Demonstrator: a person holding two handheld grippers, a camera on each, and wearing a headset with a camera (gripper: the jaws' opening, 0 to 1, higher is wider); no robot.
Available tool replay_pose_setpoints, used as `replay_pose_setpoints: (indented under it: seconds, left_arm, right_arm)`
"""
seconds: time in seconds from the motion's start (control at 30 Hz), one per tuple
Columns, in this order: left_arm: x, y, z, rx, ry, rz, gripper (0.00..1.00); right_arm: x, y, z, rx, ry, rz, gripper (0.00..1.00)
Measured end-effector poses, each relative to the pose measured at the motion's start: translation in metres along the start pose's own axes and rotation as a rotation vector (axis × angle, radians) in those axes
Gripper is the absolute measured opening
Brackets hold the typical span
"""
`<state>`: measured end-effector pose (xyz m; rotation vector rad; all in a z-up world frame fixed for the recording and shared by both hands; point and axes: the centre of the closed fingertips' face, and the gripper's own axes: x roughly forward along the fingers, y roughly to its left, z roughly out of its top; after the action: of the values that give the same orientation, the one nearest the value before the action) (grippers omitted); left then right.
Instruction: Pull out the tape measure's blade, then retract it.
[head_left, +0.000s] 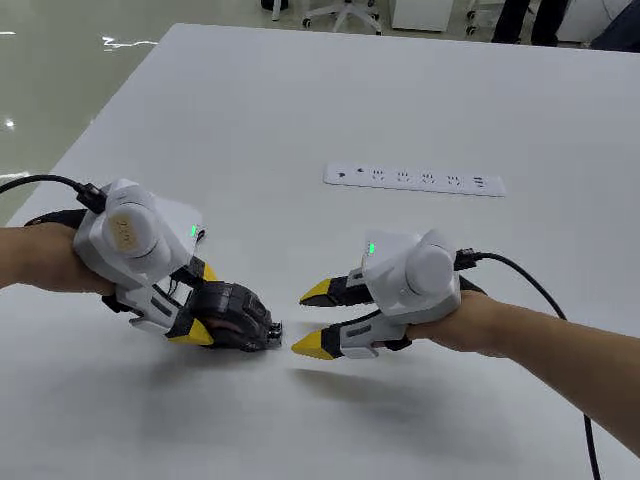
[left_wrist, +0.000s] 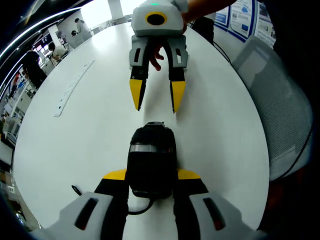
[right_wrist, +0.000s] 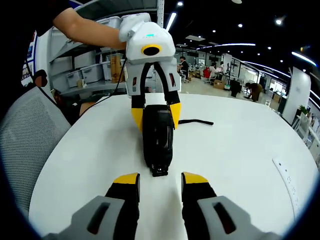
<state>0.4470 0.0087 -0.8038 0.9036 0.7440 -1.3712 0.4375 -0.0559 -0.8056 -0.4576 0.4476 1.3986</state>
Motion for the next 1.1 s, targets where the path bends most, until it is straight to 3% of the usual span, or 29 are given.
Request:
replay_pose_setpoints:
  seconds: [0.6,0.73,1.1]
  left_arm:
    - [-0.003,-0.004,-0.003,-0.029,0.019,-0.019,0.28]
    - [-0.005,-0.004,-0.004,-0.030,0.013,-0.010,0.28]
    - [-0.004,0.001,-0.003,-0.052,0.004,0.002,0.27]
  right_arm:
    - [0.026,0.002,-0.008,-0.021,0.047,0.024,0.23]
    - [0.030,0.005,-0.011,-0.034,0.064,0.039,0.17]
    - [0.033,0.004,-0.008,-0.028,0.051,0.042,0.14]
